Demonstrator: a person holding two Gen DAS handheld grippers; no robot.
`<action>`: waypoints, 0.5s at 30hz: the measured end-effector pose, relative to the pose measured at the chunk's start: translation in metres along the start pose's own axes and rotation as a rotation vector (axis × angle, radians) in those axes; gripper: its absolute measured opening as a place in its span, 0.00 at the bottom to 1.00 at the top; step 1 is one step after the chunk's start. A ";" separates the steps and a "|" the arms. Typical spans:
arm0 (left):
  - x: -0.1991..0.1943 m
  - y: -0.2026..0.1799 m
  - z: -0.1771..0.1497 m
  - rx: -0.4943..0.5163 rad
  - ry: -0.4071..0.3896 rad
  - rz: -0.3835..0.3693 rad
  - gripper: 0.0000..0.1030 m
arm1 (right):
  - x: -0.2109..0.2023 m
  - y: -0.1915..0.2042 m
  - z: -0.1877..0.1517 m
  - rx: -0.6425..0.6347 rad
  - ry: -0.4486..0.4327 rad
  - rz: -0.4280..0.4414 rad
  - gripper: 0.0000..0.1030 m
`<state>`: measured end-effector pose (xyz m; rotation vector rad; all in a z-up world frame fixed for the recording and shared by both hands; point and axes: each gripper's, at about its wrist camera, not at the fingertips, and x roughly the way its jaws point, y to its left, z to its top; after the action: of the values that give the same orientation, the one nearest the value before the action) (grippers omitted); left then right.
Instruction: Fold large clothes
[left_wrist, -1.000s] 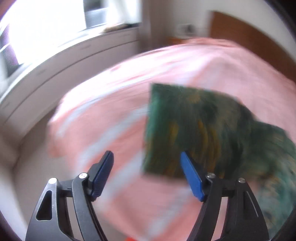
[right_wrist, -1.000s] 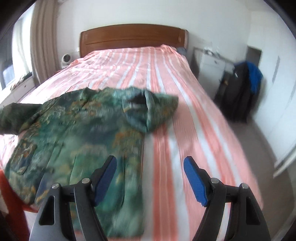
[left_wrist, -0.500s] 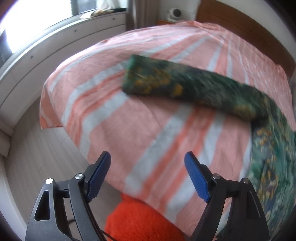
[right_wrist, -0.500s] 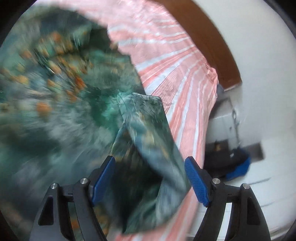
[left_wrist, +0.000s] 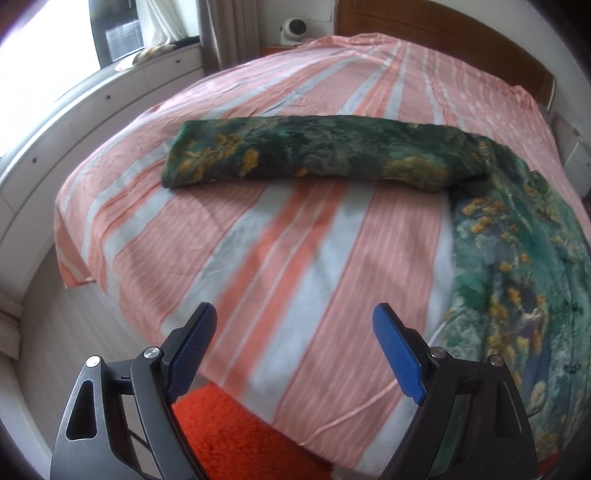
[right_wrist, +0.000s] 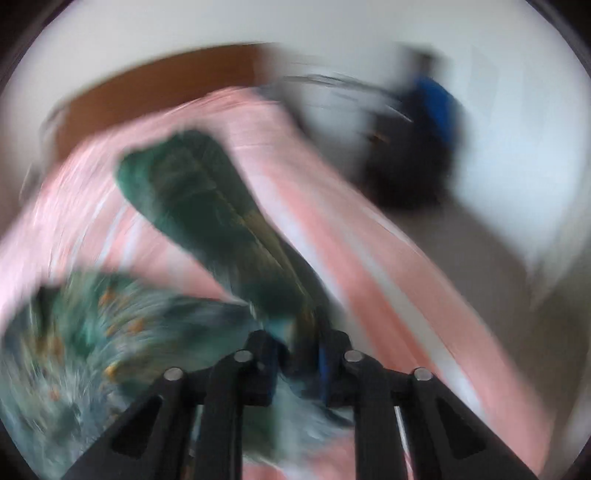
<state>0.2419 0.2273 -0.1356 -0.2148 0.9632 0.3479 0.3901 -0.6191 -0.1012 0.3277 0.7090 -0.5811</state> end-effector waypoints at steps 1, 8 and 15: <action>0.000 -0.002 -0.001 -0.003 -0.001 -0.012 0.88 | -0.002 -0.031 -0.008 0.079 0.018 -0.026 0.39; 0.004 -0.005 -0.009 -0.012 0.046 -0.096 0.91 | -0.031 -0.158 -0.097 0.325 0.193 0.036 0.79; -0.019 -0.020 -0.023 0.005 0.040 -0.330 0.92 | -0.106 -0.093 -0.168 0.148 0.302 0.454 0.79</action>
<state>0.2216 0.1973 -0.1320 -0.3718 0.9490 0.0381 0.1827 -0.5737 -0.1573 0.7025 0.8496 -0.1509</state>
